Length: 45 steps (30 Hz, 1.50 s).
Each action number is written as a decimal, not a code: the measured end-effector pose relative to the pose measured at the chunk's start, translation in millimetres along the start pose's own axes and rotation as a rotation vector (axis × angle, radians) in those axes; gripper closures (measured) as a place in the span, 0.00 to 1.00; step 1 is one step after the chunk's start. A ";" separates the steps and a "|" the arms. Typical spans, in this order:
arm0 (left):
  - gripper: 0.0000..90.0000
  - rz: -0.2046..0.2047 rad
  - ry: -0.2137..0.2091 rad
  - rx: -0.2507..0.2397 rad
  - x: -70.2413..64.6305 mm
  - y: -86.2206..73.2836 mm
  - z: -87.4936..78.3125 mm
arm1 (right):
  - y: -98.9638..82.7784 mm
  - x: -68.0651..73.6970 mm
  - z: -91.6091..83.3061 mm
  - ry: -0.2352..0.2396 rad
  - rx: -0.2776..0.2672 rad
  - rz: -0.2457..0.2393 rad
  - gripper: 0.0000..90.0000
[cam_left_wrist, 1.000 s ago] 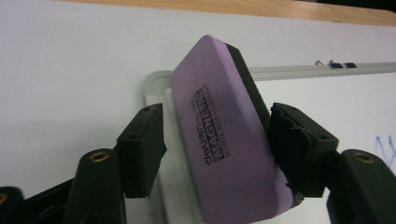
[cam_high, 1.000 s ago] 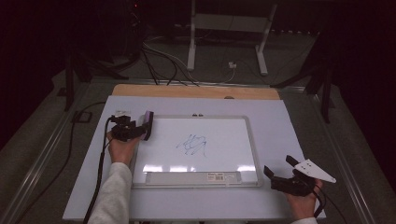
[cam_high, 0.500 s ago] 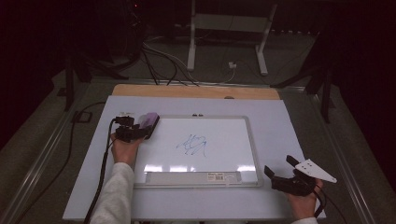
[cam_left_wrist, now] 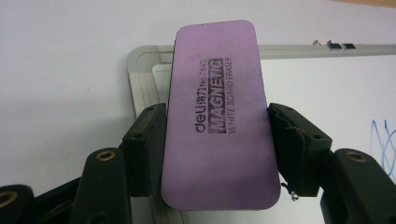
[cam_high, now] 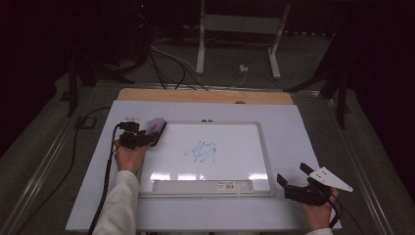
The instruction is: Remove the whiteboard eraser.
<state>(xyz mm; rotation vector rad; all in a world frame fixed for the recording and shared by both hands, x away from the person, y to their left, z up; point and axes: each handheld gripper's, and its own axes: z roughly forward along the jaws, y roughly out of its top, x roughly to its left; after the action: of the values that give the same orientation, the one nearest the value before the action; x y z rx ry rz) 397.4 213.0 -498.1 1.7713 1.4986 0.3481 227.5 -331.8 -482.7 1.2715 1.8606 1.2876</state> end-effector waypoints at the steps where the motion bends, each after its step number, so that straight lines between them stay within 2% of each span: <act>1: 0.46 -0.001 -0.001 -0.005 -0.2 0.3 -1.0 | 0.0 0.1 -0.2 -0.001 -0.001 0.000 0.01; 11: 0.46 0.004 -0.011 -0.034 -2.8 2.1 -6.9 | 0.0 -0.6 -0.8 -0.005 -0.002 0.000 0.01; 21: 0.46 0.038 -0.022 -0.056 -11.6 4.7 -14.9 | 0.4 0.0 -1.0 -0.003 -0.005 0.001 0.01; 32: 0.46 0.086 -0.040 -0.079 -26.3 9.3 -23.4 | 0.1 -1.3 -1.3 -0.003 -0.006 0.002 0.01; 45: 0.46 0.112 -0.080 -0.112 -41.9 11.2 -32.2 | 0.0 -0.6 -0.6 -0.003 -0.003 0.000 0.01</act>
<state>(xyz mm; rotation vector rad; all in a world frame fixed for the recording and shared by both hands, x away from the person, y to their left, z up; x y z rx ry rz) 373.3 186.4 -457.8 1.7635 1.3022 0.4050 227.2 -332.6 -482.5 1.2712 1.8562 1.2867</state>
